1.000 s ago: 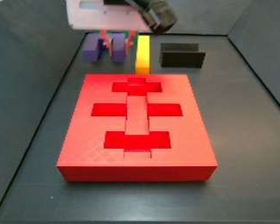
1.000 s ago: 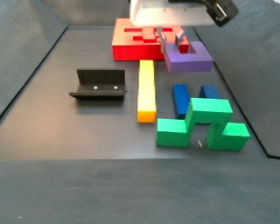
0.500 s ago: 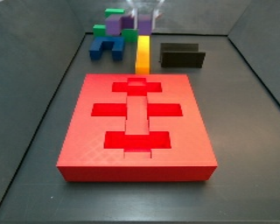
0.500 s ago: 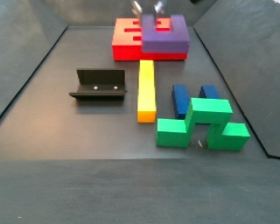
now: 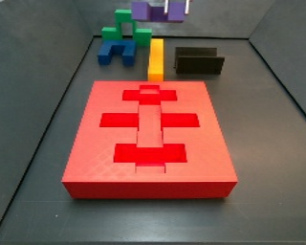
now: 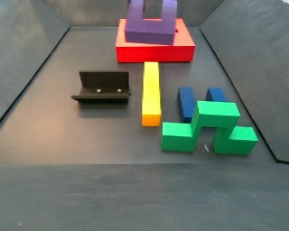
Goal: Pick up the purple object. Move up. Place the purple object on the fixture. Regrasp the purple object. Move to above the board. Insert the purple object.
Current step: Place the purple object on the fixture.
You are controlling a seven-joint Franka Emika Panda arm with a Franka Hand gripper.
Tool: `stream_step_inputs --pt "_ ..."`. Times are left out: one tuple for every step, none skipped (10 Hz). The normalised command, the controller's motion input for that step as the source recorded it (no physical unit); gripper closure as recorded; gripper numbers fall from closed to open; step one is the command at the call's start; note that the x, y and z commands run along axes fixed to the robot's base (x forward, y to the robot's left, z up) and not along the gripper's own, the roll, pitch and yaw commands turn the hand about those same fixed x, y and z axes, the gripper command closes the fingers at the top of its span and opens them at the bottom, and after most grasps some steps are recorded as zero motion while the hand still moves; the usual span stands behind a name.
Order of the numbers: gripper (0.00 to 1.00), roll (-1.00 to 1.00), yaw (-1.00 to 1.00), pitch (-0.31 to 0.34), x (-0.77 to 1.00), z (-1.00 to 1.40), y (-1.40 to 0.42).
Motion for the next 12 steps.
stream_step_inputs --pt "1.00 -0.35 -0.26 0.057 0.98 0.01 0.15" --pt "1.00 -0.31 -0.21 0.083 0.99 0.00 0.18" --pt "1.00 -0.32 -0.02 0.146 0.98 0.00 0.29" --pt "1.00 -0.29 0.00 0.180 0.98 0.00 0.27" --pt "1.00 -0.12 0.07 0.200 0.91 0.00 0.23" --pt "1.00 -0.10 0.07 0.211 0.92 0.00 0.24" --pt "1.00 -0.17 0.01 0.174 0.98 -0.07 0.24" --pt "1.00 -0.25 0.00 0.111 0.99 -0.17 0.27" --pt "1.00 -0.35 0.00 0.054 0.92 -0.26 0.34" --pt "1.00 -0.41 0.00 0.034 0.90 -0.31 0.35" --pt "1.00 -0.49 0.00 0.000 0.91 -0.29 0.32" --pt "1.00 -0.50 0.00 0.000 0.93 -0.24 0.31"
